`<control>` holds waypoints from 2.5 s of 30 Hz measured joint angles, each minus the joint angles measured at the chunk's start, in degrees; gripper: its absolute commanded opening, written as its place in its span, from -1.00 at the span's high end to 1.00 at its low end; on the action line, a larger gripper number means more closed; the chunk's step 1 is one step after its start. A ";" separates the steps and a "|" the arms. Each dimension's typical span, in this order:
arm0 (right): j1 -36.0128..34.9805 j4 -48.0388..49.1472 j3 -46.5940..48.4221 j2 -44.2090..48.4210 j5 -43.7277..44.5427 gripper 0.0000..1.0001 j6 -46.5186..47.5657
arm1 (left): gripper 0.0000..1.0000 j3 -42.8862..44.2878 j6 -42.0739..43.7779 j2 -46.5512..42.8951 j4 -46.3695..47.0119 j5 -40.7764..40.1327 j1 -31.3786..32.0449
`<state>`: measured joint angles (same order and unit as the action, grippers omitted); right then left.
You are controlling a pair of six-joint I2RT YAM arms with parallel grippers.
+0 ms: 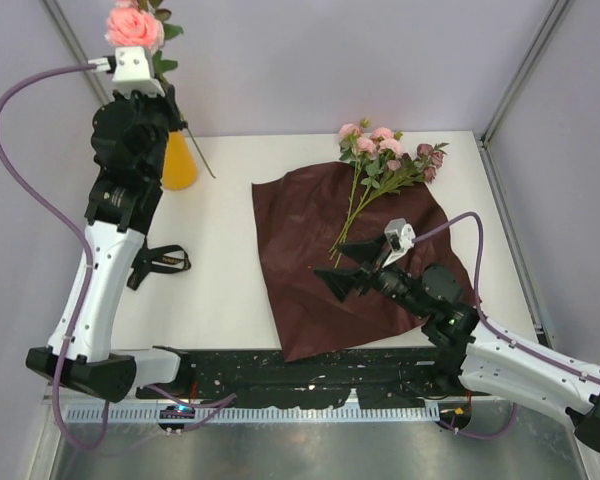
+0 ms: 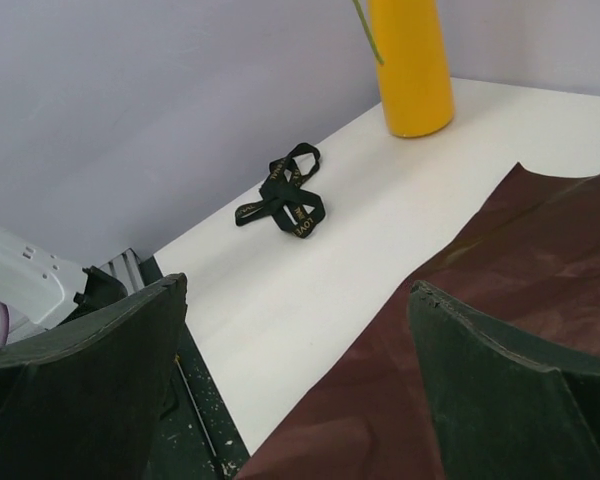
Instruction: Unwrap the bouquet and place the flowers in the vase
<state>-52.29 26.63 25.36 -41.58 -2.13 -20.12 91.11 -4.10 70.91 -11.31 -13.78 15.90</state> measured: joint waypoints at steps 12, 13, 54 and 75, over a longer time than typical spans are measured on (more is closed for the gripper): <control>0.00 -5.07 0.02 1.22 1.05 -0.91 4.96 | 1.00 23.02 4.44 15.12 2.73 -4.72 -9.73; 0.00 -5.25 0.02 0.87 1.07 -0.91 5.22 | 1.00 23.28 4.52 15.45 3.02 -4.70 -10.32; 0.00 -5.33 3.37 -7.04 -0.09 -0.91 8.59 | 0.64 9.94 13.55 25.92 25.77 -0.79 -15.17; 0.00 -20.06 10.19 -5.68 15.21 -0.91 -0.46 | -0.99 -4.22 9.70 15.47 15.65 6.45 -15.17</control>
<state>-52.29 6.57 35.55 -47.27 13.08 -20.58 86.89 5.61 86.39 4.34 -7.33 0.73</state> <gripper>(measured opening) 0.954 0.994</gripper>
